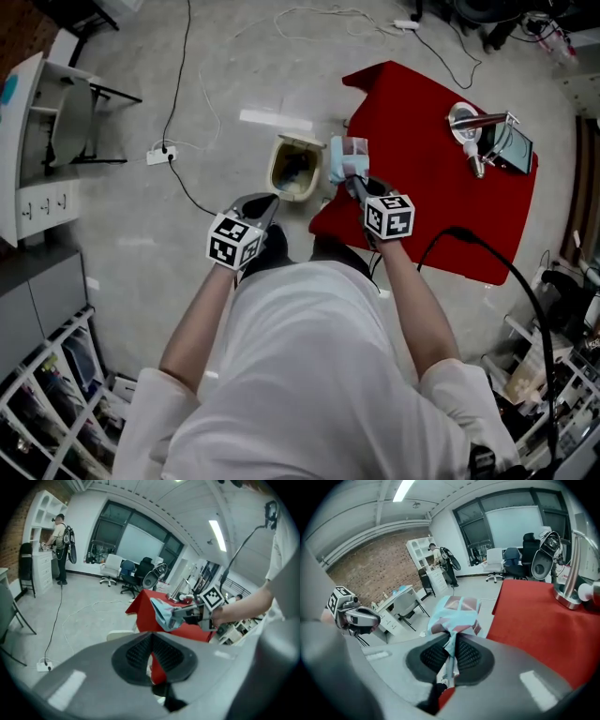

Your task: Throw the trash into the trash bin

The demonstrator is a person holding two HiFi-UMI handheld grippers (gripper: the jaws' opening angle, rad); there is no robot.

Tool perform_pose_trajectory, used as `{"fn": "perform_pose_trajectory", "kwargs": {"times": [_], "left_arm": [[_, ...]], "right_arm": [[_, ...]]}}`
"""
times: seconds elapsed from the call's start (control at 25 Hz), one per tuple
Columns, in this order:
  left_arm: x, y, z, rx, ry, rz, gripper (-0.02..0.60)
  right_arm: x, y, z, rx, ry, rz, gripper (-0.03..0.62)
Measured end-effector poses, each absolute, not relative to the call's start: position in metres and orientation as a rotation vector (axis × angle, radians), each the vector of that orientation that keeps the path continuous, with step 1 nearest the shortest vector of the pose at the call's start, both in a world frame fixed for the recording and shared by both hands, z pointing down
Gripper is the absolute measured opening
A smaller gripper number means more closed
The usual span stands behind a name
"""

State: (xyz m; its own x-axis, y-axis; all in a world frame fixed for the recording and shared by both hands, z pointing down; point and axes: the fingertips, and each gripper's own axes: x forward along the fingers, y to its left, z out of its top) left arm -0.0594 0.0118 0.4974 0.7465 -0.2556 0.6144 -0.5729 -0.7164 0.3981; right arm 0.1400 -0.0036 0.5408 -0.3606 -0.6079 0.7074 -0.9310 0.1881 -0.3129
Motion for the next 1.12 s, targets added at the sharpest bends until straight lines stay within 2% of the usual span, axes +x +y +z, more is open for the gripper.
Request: {"fn": "perform_pose_trajectory", "kwargs": {"times": [0.52, 1.12], "left_arm": [[-0.119, -0.017, 0.531, 2.287, -0.703, 0.702, 0.005], [-0.158, -0.045, 0.639, 2.163, -0.789, 0.742, 0.005]], "right_arm": [[0.049, -0.032, 0.584, 1.26, -2.079, 1.101, 0.018], [0.0, -0.036, 0.722, 1.316, -1.874, 1.479, 0.018]]}}
